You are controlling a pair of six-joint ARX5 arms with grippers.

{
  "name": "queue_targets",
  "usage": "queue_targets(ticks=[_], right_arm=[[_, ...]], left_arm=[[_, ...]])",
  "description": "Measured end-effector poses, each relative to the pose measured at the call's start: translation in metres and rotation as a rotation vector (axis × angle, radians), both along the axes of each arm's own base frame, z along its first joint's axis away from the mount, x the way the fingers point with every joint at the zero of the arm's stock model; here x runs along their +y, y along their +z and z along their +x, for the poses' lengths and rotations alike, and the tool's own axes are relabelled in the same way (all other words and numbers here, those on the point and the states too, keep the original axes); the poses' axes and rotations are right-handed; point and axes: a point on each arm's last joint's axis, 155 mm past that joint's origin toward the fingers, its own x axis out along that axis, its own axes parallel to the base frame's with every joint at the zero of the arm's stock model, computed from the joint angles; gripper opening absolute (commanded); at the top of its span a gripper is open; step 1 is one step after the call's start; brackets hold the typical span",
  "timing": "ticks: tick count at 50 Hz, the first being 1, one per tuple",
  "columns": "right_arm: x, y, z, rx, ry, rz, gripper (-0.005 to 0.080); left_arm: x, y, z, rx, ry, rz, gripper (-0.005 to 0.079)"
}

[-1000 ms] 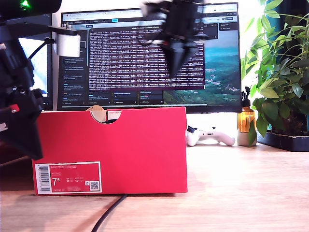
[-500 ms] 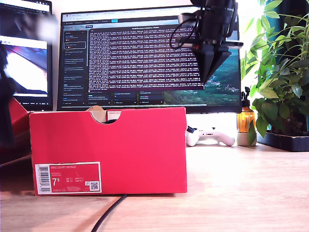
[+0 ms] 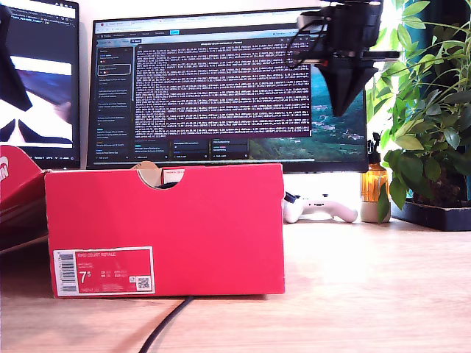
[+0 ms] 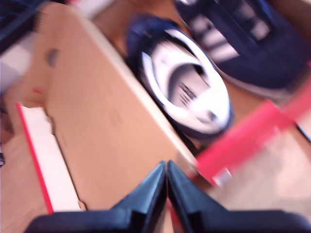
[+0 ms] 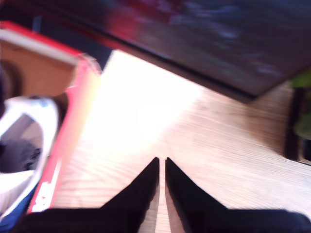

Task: Pack the blue shoes by picking the first shoe and placing it inside the red shoebox, left side, then picking and rotating the second shoe and placing it in the shoebox

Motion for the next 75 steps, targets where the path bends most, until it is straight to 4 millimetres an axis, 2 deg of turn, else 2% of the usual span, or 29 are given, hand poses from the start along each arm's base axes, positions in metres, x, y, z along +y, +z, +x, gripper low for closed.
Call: queue_targets(ticks=[9, 20, 33, 41, 50, 54, 62, 69, 75], right_arm=[[-0.008, 0.014, -0.004, -0.026, -0.017, -0.014, -0.0008], [-0.03, 0.039, -0.011, -0.078, -0.056, 0.001, -0.0008], [-0.07, 0.024, -0.032, -0.137, -0.14, 0.019, -0.0007], [-0.076, 0.028, -0.05, -0.25, -0.148, 0.05, -0.0007], [-0.084, 0.037, -0.071, -0.427, -0.161, 0.082, -0.0007], [-0.086, 0.03, -0.077, -0.487, -0.146, 0.078, -0.0007], [-0.088, -0.002, -0.084, -0.528, -0.126, 0.062, -0.0007], [-0.101, -0.028, -0.088, -0.541, -0.14, 0.042, -0.0008], [-0.126, -0.052, -0.099, -0.55, -0.199, 0.027, -0.0007]], left_arm=[[0.001, 0.02, 0.018, -0.056, 0.01, -0.112, -0.0011], [0.019, 0.027, 0.031, -0.082, 0.038, -0.127, -0.0011], [0.029, 0.039, 0.041, -0.131, 0.06, -0.16, -0.0011], [0.03, 0.053, 0.058, -0.198, 0.07, -0.19, -0.0011], [0.038, 0.054, 0.08, -0.224, 0.103, -0.212, -0.0011], [0.042, 0.057, 0.084, -0.229, 0.133, -0.249, -0.0011], [0.053, 0.066, 0.091, -0.271, 0.177, -0.299, -0.0011], [0.056, 0.043, 0.089, -0.247, 0.198, -0.309, -0.0011], [0.056, 0.023, 0.086, -0.229, 0.209, -0.325, -0.0011]])
